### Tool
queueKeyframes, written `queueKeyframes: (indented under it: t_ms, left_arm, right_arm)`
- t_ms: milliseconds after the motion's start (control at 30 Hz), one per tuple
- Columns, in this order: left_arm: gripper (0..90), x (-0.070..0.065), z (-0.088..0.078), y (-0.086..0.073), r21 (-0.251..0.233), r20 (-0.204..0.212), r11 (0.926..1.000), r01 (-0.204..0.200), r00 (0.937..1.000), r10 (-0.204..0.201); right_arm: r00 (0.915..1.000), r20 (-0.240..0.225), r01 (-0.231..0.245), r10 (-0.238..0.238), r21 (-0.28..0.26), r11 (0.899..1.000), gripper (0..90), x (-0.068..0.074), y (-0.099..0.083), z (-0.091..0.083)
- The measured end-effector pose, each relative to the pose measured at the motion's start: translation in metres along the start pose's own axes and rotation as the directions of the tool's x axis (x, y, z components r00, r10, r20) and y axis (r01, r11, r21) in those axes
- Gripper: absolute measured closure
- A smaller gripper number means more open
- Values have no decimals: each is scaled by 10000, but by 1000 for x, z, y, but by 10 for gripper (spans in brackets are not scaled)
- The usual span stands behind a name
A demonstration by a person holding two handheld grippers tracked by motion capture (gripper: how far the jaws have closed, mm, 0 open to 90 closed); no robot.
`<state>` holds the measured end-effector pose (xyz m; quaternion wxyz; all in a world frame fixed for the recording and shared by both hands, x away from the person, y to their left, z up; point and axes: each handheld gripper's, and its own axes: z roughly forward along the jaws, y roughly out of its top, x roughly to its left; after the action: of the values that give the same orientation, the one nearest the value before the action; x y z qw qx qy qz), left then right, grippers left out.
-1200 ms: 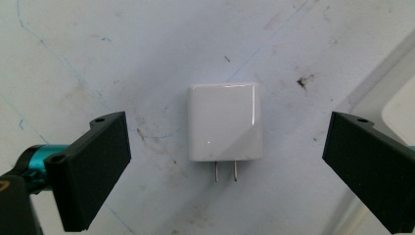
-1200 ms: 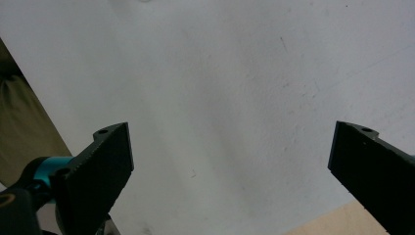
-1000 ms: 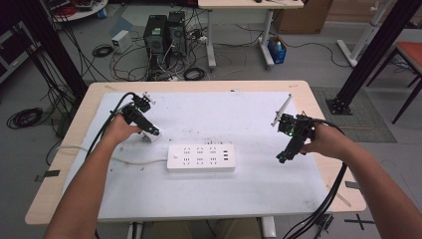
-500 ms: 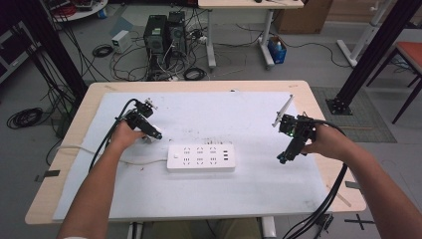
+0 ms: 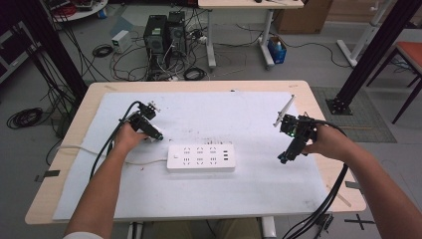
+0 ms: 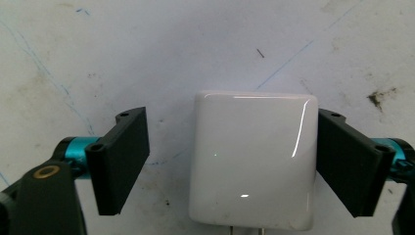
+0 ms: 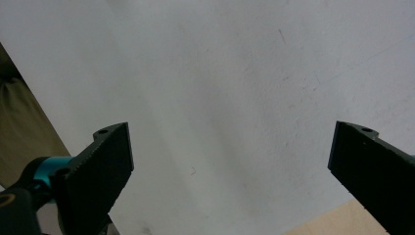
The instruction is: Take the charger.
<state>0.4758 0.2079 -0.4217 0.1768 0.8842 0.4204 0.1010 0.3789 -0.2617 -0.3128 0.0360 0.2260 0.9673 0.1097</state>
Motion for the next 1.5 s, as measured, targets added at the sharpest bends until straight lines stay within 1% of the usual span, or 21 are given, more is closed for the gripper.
queueKeyframes:
  t_ms: [67, 100, 233, 300, 333, 433, 533, 600, 700, 767, 833, 933, 1033, 1100, 1167, 1233, 1267, 1333, 1367, 1400, 1500]
  left_arm:
    - [302, 0, -1, 0, -20, 262, 10000, -60, 9996, 61]
    - [331, -1, -2, 0, -32, 303, 9999, -119, 9995, 120]
    - [381, 0, -3, -1, -110, 420, 9998, -139, 9990, 144]
    - [394, 1, -3, -3, -263, 448, 9996, -70, 9990, 82]
    - [419, 1, -4, -4, -326, 470, 9995, -53, 9989, 68]
    - [424, 1, -4, -5, -417, 462, 9991, -51, 9989, 70]
    - [425, 0, -5, -5, -364, 394, 9991, -210, 9990, 224]
    - [426, -1, -7, -5, -375, 448, 9990, -262, 9986, 278]
    - [426, -5, -17, -4, -520, 411, 9972, -531, 9976, 552]
    - [426, -7, -26, -4, -761, 567, 9958, -513, 9968, 556]
    - [425, -9, -35, -5, -900, 604, 9942, -595, 9961, 651]
    - [425, -13, -54, -5, -1011, 566, 9902, -961, 9932, 1022]
    - [425, -19, -76, -5, -1381, 661, 9831, -1201, 9893, 1301]
    - [425, -24, -91, -4, -1599, 776, 9769, -1421, 9847, 1560]
    - [425, -31, -105, -3, -1755, 841, 9680, -1795, 9769, 1964]
    - [425, -38, -117, -2, -1840, 966, 9587, -2169, 9666, 2373]
    - [425, -41, -123, -1, -1897, 1130, 9541, -2319, 9601, 2558]
    - [425, -46, -134, 0, -1959, 1423, 9482, -2502, 9494, 2799]
    - [425, -48, -140, 0, -2016, 1599, 9439, -2617, 9419, 2953]
    - [425, -50, -143, 1, -2043, 1682, 9409, -2703, 9371, 3057]
    - [425, -57, -154, 2, -2125, 1845, 9259, -3124, 9176, 3520]
  right_arm:
    - [10000, 4, -23, 23, 15, 10000, 23, 0, 0, 0]
    - [10000, -4, 8, -8, 11, 10000, 23, 0, 0, 1]
    - [10000, -5, 90, -90, 62, 9999, 23, 1, 1, 2]
    - [10000, 18, 86, -86, 52, 9999, 23, 2, 1, 3]
    - [10000, -9, 84, -84, 43, 10000, 23, 1, 1, 3]
    - [10000, 7, 4, -4, 61, 10000, 23, 1, -1, 3]
    - [10000, 35, -43, 43, 84, 10000, 23, 0, -1, 3]
    - [10000, 71, -48, 47, 39, 10000, 23, 0, -1, 2]
    - [9999, 147, -31, 31, 16, 10000, 23, 0, -1, 2]
    - [9997, 198, -122, 121, 70, 9999, 23, 0, 0, 3]
    - [9995, 288, -139, 137, 57, 9999, 23, 0, 1, 3]
    - [9991, 376, -195, 193, 46, 9998, 23, 1, 2, 3]
    - [9987, 467, -182, 182, 5, 9998, 22, 4, 3, 2]
    - [9983, 574, -124, 124, -10, 9999, 22, 5, 3, 1]
    - [9973, 717, -129, 129, -2, 9999, 23, 8, 3, 1]
    - [9967, 807, -82, 82, -4, 10000, 23, 10, 4, 0]
    - [9965, 831, -70, 71, -15, 10000, 23, 11, 4, -1]
    - [9963, 846, -135, 135, -5, 9999, 23, 13, 4, -2]
    - [9963, 853, -115, 117, -25, 9999, 23, 13, 4, -2]
    - [9957, 917, -148, 151, -42, 9999, 23, 14, 4, -3]
    - [9957, 916, -133, 140, -85, 9999, 23, 16, 4, -5]
